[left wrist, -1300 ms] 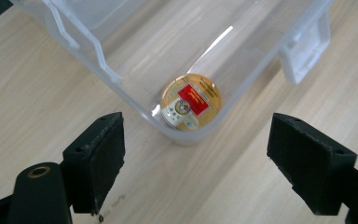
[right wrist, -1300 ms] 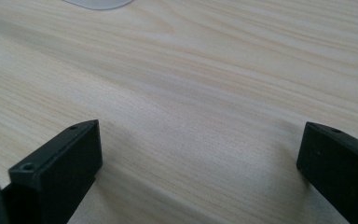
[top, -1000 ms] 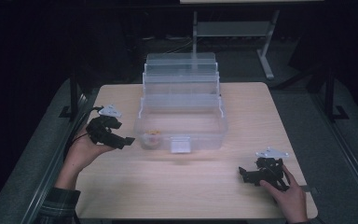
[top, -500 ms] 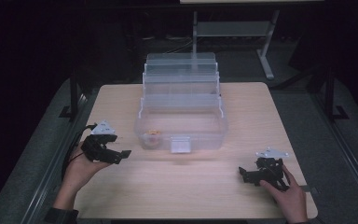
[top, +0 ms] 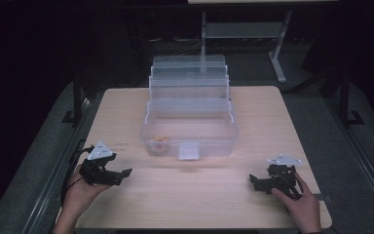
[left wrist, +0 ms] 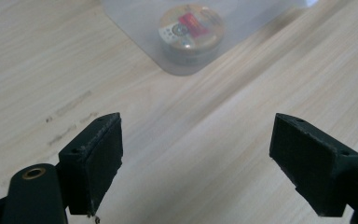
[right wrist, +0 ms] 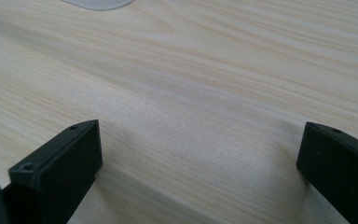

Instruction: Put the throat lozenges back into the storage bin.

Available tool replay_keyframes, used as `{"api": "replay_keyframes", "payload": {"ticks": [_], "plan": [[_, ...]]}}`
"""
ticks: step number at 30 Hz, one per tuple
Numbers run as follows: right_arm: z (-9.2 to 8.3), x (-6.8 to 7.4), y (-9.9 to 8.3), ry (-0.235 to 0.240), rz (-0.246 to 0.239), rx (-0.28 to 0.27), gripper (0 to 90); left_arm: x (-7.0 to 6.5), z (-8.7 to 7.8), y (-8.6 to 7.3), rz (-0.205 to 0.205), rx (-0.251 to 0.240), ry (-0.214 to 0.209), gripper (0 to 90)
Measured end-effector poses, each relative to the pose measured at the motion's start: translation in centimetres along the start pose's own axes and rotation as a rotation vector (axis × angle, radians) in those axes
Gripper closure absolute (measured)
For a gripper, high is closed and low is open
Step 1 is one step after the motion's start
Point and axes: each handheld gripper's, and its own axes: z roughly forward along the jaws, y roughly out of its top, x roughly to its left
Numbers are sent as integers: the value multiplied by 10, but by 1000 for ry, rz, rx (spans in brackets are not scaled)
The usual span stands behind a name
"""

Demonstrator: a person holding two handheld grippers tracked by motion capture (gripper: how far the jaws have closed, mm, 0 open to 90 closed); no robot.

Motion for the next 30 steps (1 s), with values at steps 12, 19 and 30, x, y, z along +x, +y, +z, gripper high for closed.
{"api": "replay_keyframes", "payload": {"ticks": [12, 19, 30], "plan": [[0, 0, 0, 0, 0, 0, 0, -9, 5, -32, 0, -11, 31, 137], [0, 0, 0, 0, 0, 0, 0, -12, 7, -48, -9, 0, 47, 128], [0, 0, 0, 0, 0, 2, 0, -14, 12, -68, -15, 52, 52, 113]]}}
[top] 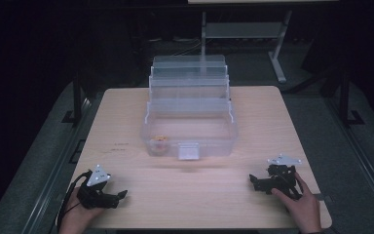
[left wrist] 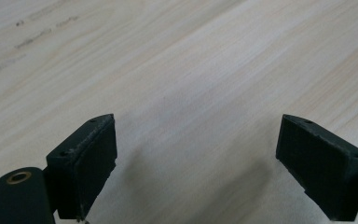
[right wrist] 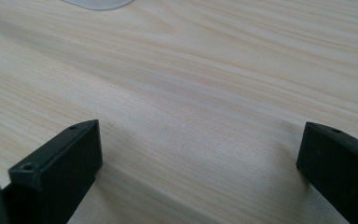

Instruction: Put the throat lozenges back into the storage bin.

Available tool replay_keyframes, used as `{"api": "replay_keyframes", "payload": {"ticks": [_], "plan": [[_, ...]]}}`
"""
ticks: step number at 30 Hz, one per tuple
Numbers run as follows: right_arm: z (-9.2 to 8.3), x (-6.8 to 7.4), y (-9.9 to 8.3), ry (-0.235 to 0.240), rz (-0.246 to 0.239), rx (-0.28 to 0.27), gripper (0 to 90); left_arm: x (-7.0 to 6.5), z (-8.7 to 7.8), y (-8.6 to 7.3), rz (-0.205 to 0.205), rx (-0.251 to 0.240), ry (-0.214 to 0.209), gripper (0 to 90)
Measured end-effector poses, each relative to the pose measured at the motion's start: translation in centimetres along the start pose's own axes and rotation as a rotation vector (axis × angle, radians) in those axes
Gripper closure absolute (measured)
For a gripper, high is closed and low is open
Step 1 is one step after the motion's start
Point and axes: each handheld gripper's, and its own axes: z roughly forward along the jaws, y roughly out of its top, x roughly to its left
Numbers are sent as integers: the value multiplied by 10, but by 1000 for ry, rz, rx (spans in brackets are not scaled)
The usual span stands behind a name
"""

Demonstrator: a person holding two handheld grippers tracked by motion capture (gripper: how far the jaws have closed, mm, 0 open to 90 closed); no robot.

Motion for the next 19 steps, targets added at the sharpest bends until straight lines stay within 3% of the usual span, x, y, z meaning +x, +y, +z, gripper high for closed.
{"api": "replay_keyframes", "payload": {"ticks": [9, 13, 19], "plan": [[0, 0, 0, 0, -1, 0, 0, 0, 2, -6, -6, -9, 0, 110], [0, 0, 0, 0, -1, 0, 0, 2, 3, -10, -32, -31, -25, 110], [0, 0, 0, 0, 0, 0, 0, 3, 4, -15, -33, -70, -38, 108]]}}
